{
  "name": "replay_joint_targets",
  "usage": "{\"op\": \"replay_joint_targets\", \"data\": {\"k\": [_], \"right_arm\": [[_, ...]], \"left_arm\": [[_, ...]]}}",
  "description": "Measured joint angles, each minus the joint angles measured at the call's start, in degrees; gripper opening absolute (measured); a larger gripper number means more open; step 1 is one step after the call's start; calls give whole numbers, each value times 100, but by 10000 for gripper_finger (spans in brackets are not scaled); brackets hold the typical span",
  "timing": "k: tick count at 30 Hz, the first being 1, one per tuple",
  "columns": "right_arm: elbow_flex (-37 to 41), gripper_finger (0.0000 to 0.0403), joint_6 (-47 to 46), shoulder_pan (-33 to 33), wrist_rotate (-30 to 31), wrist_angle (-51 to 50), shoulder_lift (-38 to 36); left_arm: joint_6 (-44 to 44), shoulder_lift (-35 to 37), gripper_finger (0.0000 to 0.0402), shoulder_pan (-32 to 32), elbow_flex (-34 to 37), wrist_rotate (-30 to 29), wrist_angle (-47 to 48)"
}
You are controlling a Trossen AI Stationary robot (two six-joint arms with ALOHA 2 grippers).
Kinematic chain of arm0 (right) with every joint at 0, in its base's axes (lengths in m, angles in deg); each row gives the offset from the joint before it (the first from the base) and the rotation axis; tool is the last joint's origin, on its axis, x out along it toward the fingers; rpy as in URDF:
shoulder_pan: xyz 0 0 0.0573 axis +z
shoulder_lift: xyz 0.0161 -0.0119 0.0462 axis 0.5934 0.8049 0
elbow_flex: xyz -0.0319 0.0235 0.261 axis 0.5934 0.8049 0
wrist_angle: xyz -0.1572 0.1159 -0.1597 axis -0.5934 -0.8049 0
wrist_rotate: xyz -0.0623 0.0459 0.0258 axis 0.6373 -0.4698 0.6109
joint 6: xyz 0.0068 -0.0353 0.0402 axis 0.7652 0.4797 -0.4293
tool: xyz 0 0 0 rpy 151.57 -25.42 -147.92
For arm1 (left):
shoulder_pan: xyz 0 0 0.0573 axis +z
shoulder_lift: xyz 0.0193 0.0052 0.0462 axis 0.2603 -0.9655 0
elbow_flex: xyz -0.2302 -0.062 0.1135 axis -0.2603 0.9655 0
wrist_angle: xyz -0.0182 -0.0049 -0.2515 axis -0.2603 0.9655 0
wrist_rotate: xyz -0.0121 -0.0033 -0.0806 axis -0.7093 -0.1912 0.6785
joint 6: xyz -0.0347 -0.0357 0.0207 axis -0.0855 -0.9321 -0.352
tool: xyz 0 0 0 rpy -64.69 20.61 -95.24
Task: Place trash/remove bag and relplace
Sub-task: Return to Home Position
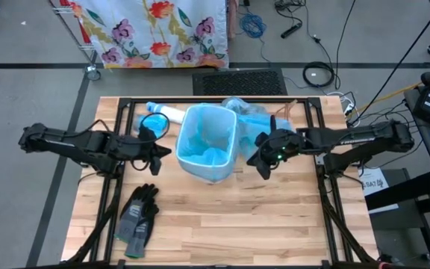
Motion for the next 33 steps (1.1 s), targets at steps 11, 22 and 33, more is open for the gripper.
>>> {"op": "replay_joint_targets", "data": {"k": [11,22,33], "right_arm": [[0,0,301,-2,30,-67,-333],[37,0,896,193,44,164,-437],[181,0,872,257,23,199,-757]], "left_arm": [[320,317,0,-60,0,-18,-54],[2836,-43,22,-72,1146,33,-1715],[2527,1263,24,-97,3615,835,-3692]]}}
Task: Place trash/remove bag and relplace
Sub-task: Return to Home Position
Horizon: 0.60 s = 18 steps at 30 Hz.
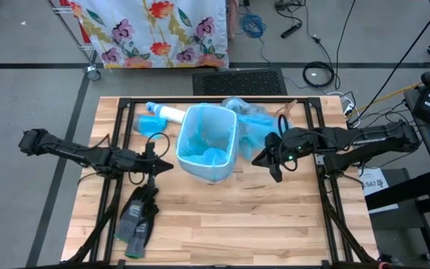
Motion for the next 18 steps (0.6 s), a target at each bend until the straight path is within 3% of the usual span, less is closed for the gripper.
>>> {"op": "replay_joint_targets", "data": {"k": [10,18], "right_arm": [[0,0,218,-52,0,-66,-262],[275,0,408,-135,26,151,-607]], "left_arm": [[175,1388,24,2,536,258,744],[625,1794,25,2,555,528,759]]}}
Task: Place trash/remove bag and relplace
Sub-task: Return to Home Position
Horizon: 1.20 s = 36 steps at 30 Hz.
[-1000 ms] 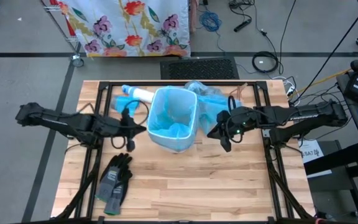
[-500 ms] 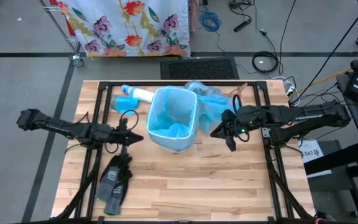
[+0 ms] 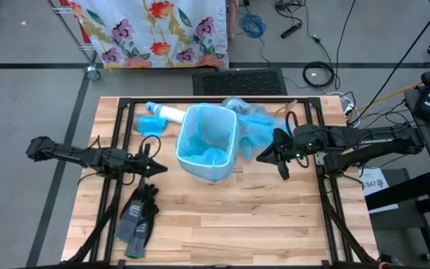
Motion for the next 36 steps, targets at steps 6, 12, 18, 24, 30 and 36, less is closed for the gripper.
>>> {"op": "replay_joint_targets", "data": {"k": [6,12,18,24,30,36], "right_arm": [[957,0,59,-23,15,1061,-563],[2231,0,171,-401,-35,2626,-1109],[3362,0,163,-624,-465,3704,-1807],[3836,0,394,-643,-99,3507,-2509],[3937,0,366,-643,1027,2690,-2960],[4060,0,656,-634,1051,2589,-3462]], "left_arm": [[49,0,25,0,0,-2,4],[453,0,25,1,0,-15,7],[472,0,25,1,0,-17,11],[471,-2,25,2,0,-20,13],[470,-3,25,1,0,-22,14],[465,-4,25,1,0,-23,15]]}}
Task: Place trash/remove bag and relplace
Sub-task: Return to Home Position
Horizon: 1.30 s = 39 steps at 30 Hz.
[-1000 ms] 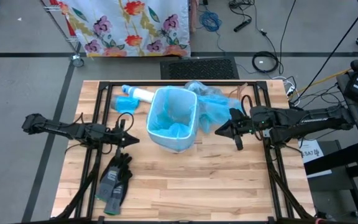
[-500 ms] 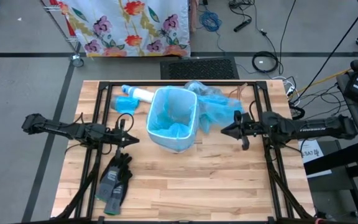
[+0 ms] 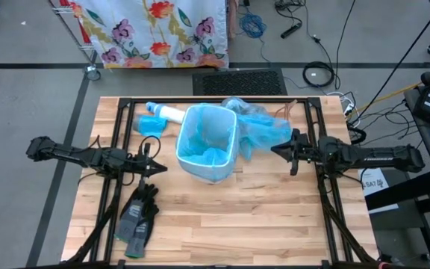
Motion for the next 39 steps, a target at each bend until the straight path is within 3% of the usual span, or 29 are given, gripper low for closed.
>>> {"op": "replay_joint_targets", "data": {"k": [6,12,19,24,28,39], "right_arm": [[56,0,159,0,-39,-429,-635],[54,0,436,2,-629,-876,-1269],[54,0,568,4,-758,-1494,-1796],[54,0,1082,22,-935,-1758,-1801],[52,0,991,23,-1226,-2063,-1798],[52,0,906,22,-1194,-2327,-1794]], "left_arm": [[0,0,25,0,0,-1,0],[0,0,25,1,0,-1,0],[-1,0,25,1,0,-2,0],[-2,2,25,1,0,-3,0],[-2,0,25,-1,0,-5,-2],[-2,0,25,-1,0,-6,-2]]}}
